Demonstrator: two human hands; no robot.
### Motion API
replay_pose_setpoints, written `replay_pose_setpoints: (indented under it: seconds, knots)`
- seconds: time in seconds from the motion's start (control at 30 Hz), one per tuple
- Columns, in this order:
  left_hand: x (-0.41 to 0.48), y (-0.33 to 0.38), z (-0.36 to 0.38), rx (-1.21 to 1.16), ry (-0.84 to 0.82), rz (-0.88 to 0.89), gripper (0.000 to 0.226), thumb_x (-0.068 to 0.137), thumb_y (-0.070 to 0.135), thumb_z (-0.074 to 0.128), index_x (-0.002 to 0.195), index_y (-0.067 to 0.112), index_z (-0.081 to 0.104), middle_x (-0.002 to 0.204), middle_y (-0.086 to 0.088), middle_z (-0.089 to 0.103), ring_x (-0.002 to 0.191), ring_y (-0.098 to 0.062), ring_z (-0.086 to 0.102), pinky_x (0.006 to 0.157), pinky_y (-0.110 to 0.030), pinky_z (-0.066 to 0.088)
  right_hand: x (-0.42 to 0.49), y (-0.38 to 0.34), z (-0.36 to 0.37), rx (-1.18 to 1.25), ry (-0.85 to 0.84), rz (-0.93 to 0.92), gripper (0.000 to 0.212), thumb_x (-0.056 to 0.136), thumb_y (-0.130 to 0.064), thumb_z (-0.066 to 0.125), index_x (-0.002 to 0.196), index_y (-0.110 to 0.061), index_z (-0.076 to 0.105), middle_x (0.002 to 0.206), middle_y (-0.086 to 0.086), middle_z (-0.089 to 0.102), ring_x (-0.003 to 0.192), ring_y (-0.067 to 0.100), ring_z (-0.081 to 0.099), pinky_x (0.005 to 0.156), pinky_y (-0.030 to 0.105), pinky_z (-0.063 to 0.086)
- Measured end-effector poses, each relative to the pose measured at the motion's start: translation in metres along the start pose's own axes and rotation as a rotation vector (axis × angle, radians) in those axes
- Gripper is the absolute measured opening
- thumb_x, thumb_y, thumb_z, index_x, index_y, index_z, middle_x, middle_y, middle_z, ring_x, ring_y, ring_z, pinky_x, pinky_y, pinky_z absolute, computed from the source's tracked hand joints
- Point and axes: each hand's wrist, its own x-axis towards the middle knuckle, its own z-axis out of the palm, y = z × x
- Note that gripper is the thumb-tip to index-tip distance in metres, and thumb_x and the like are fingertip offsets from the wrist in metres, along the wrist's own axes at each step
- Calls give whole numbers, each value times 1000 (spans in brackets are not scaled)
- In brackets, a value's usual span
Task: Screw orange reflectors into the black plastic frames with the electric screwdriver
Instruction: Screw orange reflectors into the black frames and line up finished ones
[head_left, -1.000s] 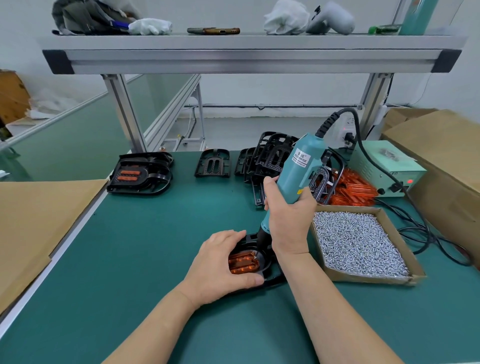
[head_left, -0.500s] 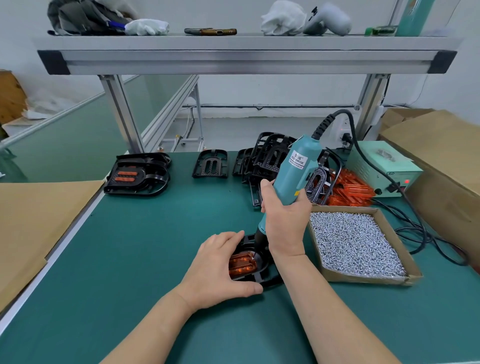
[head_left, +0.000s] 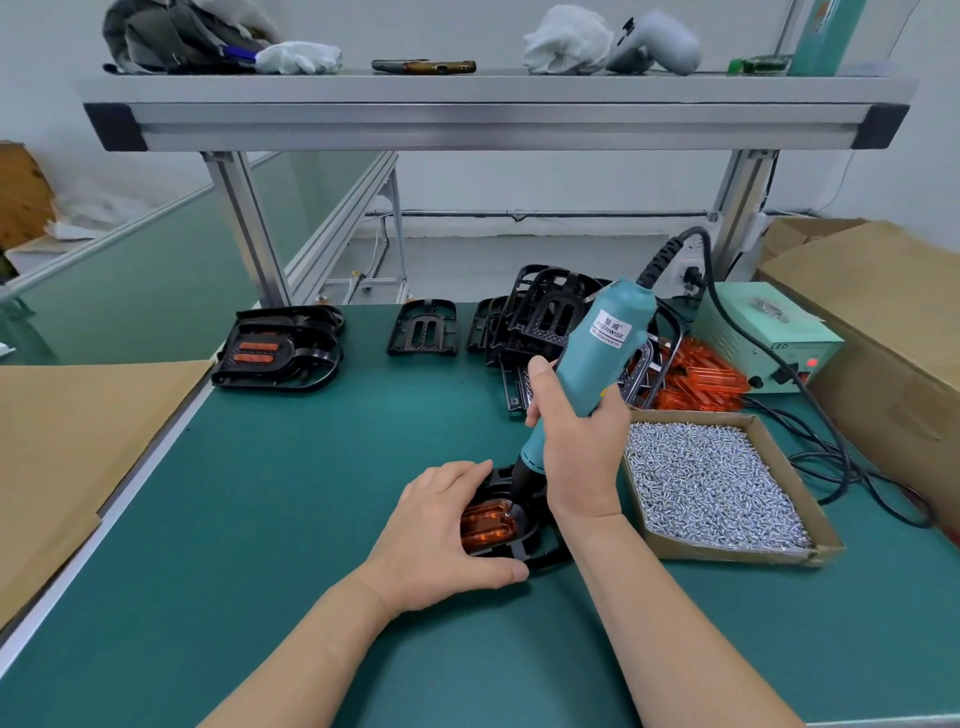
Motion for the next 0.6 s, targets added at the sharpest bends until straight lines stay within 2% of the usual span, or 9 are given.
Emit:
replay_pose_setpoints:
  seconds: [0.1,0.23,0.4,0.47,0.6]
  knots:
    - [-1,0,0,-12,1,-5,113,57,82,64,151,27,35,140,21,38,127,-1,31,115,-29,25,-1,0,-1,17,-10,-18,28,82,-37,75,86,-15,58,62,1,58,54,14,55,57,22,48]
    - [-2,-2,0,-7,11,-3,112,56,82,64,150,28,35,139,23,37,127,-1,32,114,-28,26,2,1,-5,49,-19,0,27,88,-30,72,88,-11,54,59,-1,56,52,12,54,56,20,47]
    - [-1,-2,0,-13,12,0,113,57,82,64,151,29,34,139,25,36,128,1,31,115,-26,24,12,-9,-9,58,-80,-69,40,86,-39,70,87,-3,53,57,-3,56,53,7,54,57,17,47]
    - [-2,-2,1,-8,10,-3,112,57,82,63,152,29,34,140,24,36,128,1,30,115,-26,23,21,-14,-11,85,-14,-43,38,86,-40,71,92,-7,54,59,-4,57,53,7,54,55,19,48]
    - [-2,-3,1,2,0,-2,113,58,84,61,153,29,31,144,22,35,131,0,29,116,-26,22,46,-8,-28,175,235,141,32,94,-44,66,98,-15,53,58,-8,59,53,9,56,55,24,51]
